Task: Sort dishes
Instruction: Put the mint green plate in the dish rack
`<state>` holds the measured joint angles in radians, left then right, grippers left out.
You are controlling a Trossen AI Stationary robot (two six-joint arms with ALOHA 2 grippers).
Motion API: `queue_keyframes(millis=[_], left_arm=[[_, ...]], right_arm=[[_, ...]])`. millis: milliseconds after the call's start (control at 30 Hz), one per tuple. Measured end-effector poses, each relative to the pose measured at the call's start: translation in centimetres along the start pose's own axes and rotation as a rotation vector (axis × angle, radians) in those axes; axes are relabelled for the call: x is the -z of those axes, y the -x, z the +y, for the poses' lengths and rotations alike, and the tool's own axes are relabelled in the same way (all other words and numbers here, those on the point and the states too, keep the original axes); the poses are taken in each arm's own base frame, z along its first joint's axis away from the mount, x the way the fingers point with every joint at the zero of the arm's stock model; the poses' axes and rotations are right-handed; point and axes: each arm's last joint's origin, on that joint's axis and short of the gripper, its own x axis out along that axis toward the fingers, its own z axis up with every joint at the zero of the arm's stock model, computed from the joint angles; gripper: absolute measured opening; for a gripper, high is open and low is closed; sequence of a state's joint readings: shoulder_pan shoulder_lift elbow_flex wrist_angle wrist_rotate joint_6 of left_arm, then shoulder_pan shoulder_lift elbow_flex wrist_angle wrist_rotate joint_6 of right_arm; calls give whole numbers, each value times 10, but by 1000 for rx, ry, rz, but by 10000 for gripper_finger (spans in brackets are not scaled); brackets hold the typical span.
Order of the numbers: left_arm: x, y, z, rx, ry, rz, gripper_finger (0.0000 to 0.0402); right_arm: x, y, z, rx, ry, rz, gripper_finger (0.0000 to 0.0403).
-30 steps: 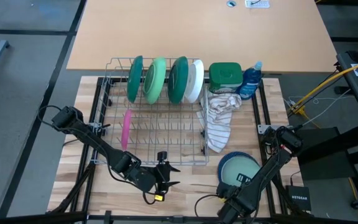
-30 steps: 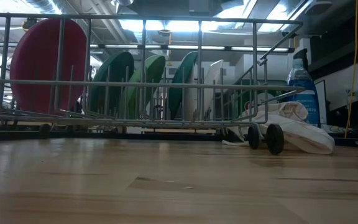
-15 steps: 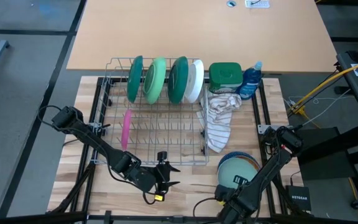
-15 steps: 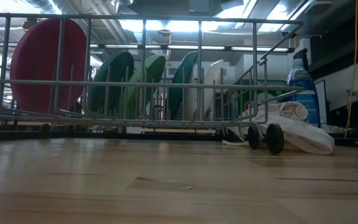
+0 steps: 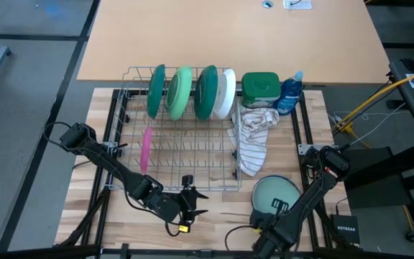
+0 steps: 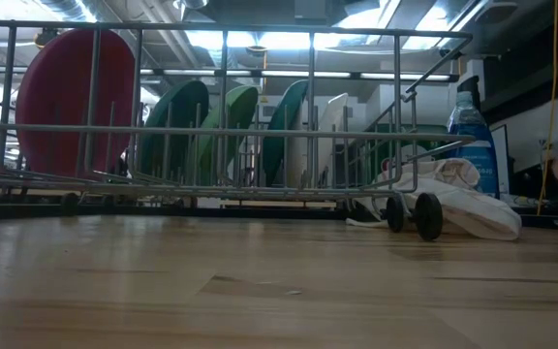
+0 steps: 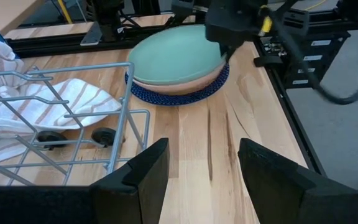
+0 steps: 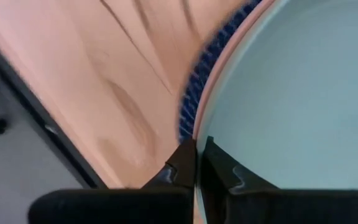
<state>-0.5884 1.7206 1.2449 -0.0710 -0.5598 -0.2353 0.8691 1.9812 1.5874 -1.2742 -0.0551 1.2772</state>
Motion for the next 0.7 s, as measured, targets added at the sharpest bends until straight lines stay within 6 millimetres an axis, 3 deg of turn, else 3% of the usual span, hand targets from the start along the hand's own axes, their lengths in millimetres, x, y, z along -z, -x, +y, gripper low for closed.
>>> queue_keyframes(millis=[333, 500, 700], left_arm=[[0, 0, 0, -1, 0, 0, 184], [0, 0, 0, -1, 0, 0, 184], [0, 0, 0, -1, 0, 0, 184]], right_arm=[[4, 13, -6, 43, 2, 64, 10], [2, 25, -1, -7, 31, 4, 9], [0, 25, 2, -40, 30, -14, 9]])
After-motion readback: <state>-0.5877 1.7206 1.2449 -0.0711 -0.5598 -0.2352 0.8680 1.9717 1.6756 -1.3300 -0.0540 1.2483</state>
